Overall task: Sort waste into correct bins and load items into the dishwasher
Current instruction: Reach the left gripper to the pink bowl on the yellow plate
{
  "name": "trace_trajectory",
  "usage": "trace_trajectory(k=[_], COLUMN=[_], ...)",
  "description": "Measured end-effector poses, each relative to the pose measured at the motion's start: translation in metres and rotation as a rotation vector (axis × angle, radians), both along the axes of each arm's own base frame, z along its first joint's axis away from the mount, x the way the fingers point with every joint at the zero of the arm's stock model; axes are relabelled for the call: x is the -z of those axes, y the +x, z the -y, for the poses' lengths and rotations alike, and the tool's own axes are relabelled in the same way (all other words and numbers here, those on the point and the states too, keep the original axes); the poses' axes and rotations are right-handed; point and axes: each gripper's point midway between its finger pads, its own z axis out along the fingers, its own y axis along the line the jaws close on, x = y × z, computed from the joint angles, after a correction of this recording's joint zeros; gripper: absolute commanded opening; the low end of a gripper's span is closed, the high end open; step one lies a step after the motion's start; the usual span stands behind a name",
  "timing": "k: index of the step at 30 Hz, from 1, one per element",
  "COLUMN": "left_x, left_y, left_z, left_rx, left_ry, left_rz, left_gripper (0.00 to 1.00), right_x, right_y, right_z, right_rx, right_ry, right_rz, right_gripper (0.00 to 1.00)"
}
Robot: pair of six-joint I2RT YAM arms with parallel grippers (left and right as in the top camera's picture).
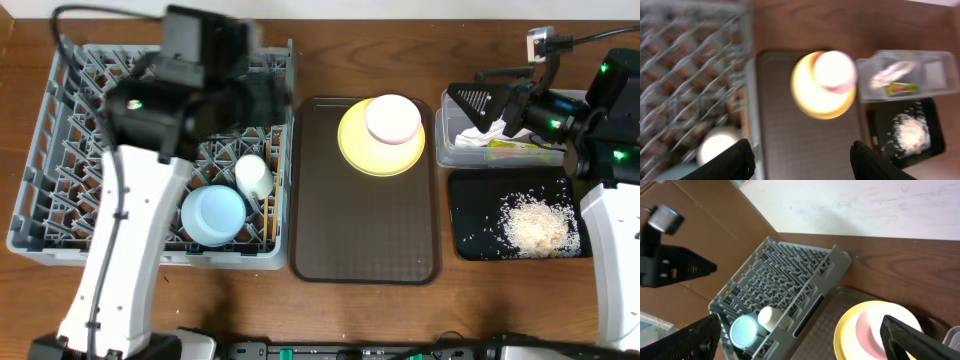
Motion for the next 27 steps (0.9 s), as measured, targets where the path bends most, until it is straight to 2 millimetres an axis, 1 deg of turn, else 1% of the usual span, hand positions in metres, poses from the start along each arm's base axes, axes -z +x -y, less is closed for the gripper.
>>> trace_trajectory(k=[2,4,6,7,9,14,17,19,22,24,25,27], left_x=[0.002,0.014,0.036,0.045,0.074,0.131,0.162,0.176,0.194,0.205,0.210,0.222], left_y=[0.005,0.013,0.024,0.027,0.033,0.036,0.036,0.039,0.044,0.048,0.050,0.054], left_z=[0.026,0.056,0.088,0.099,0.127,0.173,0.191,0.198,0.203,0.206,0.207,0.209], left_rx=[0.058,0.118,0.176,0.194,0.241,0.316,0.345,0.352,0.353,0.352,0.352,0.346], left_ry=[-0.007,-0.007,-0.003,0.000,0.012,0.041,0.058,0.062,0.068,0.069,0.070,0.075], left_rz=[0.019,0.019,0.007,0.001,-0.028,-0.088,-0.119,-0.126,-0.137,-0.142,-0.142,-0.147], left_gripper=[0.65,0.65,0.65,0.65,0.65,0.65,0.65,0.65,0.65,0.57,0.50,0.42], right_x=[0.000,0.000,0.000,0.000,0.000,0.000,0.000,0.000,0.000,0.000,0.000,0.000], right_y=[0.000,0.000,0.000,0.000,0.000,0.000,0.000,0.000,0.000,0.000,0.000,0.000], right_z=[0.000,0.000,0.000,0.000,0.000,0.000,0.000,0.000,0.000,0.000,0.000,0.000], right_rx=[0.000,0.000,0.000,0.000,0.000,0.000,0.000,0.000,0.000,0.000,0.000,0.000], right_ry=[0.000,0.000,0.000,0.000,0.000,-0.001,-0.001,-0.001,-0.001,-0.001,-0.001,-0.001], right_rz=[0.000,0.000,0.000,0.000,0.000,0.001,0.002,0.001,0.001,0.001,0.001,0.001], right_gripper=[0.99,0.99,0.99,0.99,0.99,0.99,0.99,0.99,0.99,0.99,0.99,0.99])
